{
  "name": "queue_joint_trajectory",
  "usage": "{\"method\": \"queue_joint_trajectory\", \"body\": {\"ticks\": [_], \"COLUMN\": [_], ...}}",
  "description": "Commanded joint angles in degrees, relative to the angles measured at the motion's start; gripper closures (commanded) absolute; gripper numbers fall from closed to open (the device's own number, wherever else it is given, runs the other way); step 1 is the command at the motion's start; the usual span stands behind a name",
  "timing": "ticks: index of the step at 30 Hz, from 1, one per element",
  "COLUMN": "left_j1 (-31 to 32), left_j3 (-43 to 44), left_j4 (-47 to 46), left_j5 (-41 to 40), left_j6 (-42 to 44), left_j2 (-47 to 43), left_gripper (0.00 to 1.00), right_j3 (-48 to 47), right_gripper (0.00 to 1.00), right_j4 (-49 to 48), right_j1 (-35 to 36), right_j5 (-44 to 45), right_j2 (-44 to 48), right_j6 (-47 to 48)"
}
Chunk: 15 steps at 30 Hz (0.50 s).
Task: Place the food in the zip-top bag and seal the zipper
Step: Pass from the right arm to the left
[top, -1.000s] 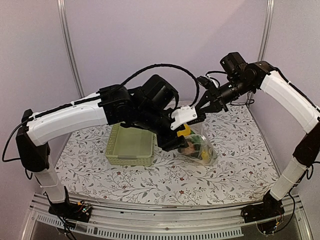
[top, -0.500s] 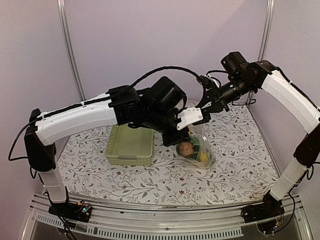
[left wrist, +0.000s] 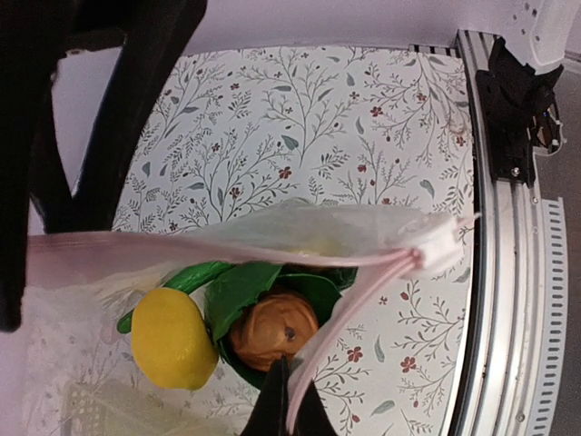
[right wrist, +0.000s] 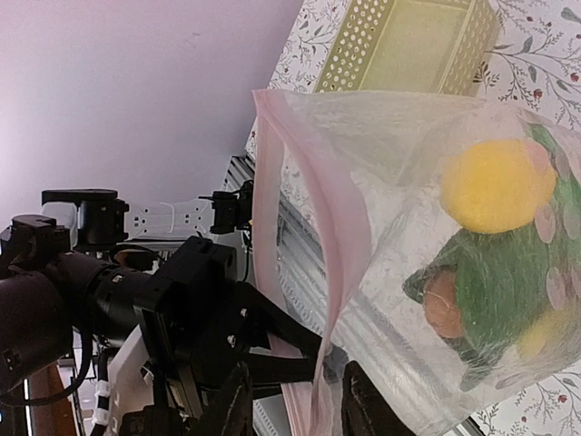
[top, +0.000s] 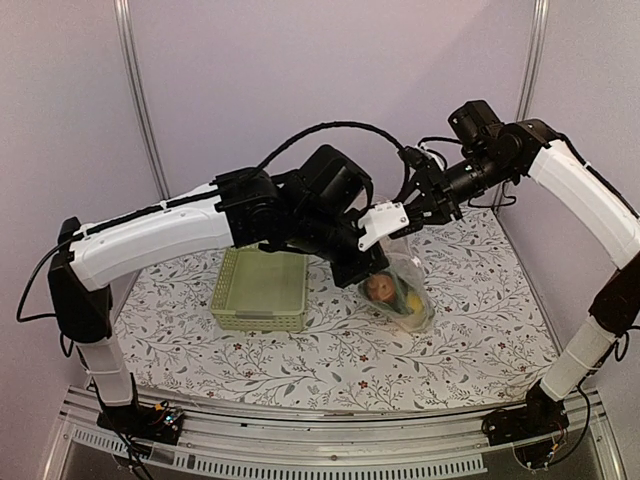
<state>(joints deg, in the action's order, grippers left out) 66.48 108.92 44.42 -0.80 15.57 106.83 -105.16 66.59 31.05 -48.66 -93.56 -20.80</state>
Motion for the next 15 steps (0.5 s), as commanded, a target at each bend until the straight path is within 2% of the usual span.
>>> {"method": "queue_joint_trajectory", "body": {"ticks": [1,9,15], "left_j1": [-1.26,-2.35,-3.23], "left_j3": [3.67,7.0,5.91], "left_j4": [-3.2,-3.15,-2.91], "left_j5": [4.07,7.21,6.49], "left_j6": [-5.11,-9.56,-9.86], "left_j2": [0.36,0.23,-0.22], "left_gripper": [1.0,1.0,1.0], "right_j3": [-0.66,5.88,15.45], "right_gripper": [0.66,0.64,0.61], "right_j4": [-1.36,-4.95,-15.06], "right_j1": [-2.55,-2.83,-2.83], "right_j5": [1.57,4.78,1.73], "right_j2": [5.06,12.25,17.74], "right_j6": [-0.95,1.67,4.33]}}
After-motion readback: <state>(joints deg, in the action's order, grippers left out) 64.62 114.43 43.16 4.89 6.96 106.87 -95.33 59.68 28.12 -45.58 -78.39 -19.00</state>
